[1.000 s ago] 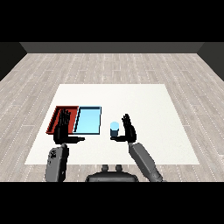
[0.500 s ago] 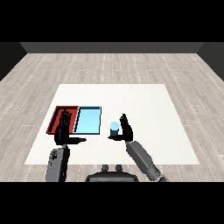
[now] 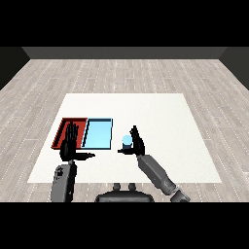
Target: Pick the blue can and put it in the blue box
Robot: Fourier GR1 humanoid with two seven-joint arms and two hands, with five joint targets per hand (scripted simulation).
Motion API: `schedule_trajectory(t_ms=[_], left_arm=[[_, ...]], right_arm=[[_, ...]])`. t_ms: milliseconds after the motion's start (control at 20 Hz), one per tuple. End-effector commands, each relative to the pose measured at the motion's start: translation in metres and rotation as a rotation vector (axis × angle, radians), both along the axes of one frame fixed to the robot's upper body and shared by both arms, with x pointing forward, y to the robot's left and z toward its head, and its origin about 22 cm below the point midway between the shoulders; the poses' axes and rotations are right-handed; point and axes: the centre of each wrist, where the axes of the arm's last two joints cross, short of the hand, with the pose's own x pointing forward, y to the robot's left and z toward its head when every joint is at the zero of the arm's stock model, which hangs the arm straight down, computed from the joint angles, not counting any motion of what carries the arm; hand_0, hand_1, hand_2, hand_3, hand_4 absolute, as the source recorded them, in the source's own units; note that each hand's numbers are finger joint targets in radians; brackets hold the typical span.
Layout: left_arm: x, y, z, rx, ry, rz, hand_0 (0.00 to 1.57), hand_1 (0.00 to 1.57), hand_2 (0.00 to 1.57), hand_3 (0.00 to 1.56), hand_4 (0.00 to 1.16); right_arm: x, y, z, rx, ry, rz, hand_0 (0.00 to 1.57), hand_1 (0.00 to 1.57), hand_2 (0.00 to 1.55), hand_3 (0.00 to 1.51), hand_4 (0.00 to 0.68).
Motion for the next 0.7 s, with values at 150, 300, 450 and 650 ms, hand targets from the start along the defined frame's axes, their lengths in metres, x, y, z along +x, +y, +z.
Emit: schedule_trajectory(t_ms=[150, 300, 450, 650], left_arm=[[0.007, 0.003, 0.002, -0.017, 0.012, 0.006, 0.0, 0.0, 0.0, 0.0, 0.0], [-0.013, 0.005, 0.014, -0.013, 0.005, -0.011, 0.0, 0.0, 0.0, 0.0, 0.0], [-0.003, -0.004, 0.018, -0.017, 0.001, 0.022, 0.0, 0.0, 0.0, 0.0, 0.0], [0.006, 0.0, 0.003, -0.004, 0.008, 0.019, 0.0, 0.0, 0.0, 0.0, 0.0]], right_arm=[[0.033, -0.013, 0.0, 0.003, 0.021, 0.029, 0.0, 0.0, 0.0, 0.0, 0.0], [0.01, 0.015, 0.001, -0.006, 0.025, 0.038, 0.0, 0.0, 0.0, 0.0, 0.0], [0.024, 0.015, -0.003, -0.041, 0.047, 0.028, 0.0, 0.0, 0.0, 0.0, 0.0], [0.027, 0.006, -0.005, -0.156, 0.082, -0.203, 1.49, 1.49, 1.51, 1.48, 0.6]])
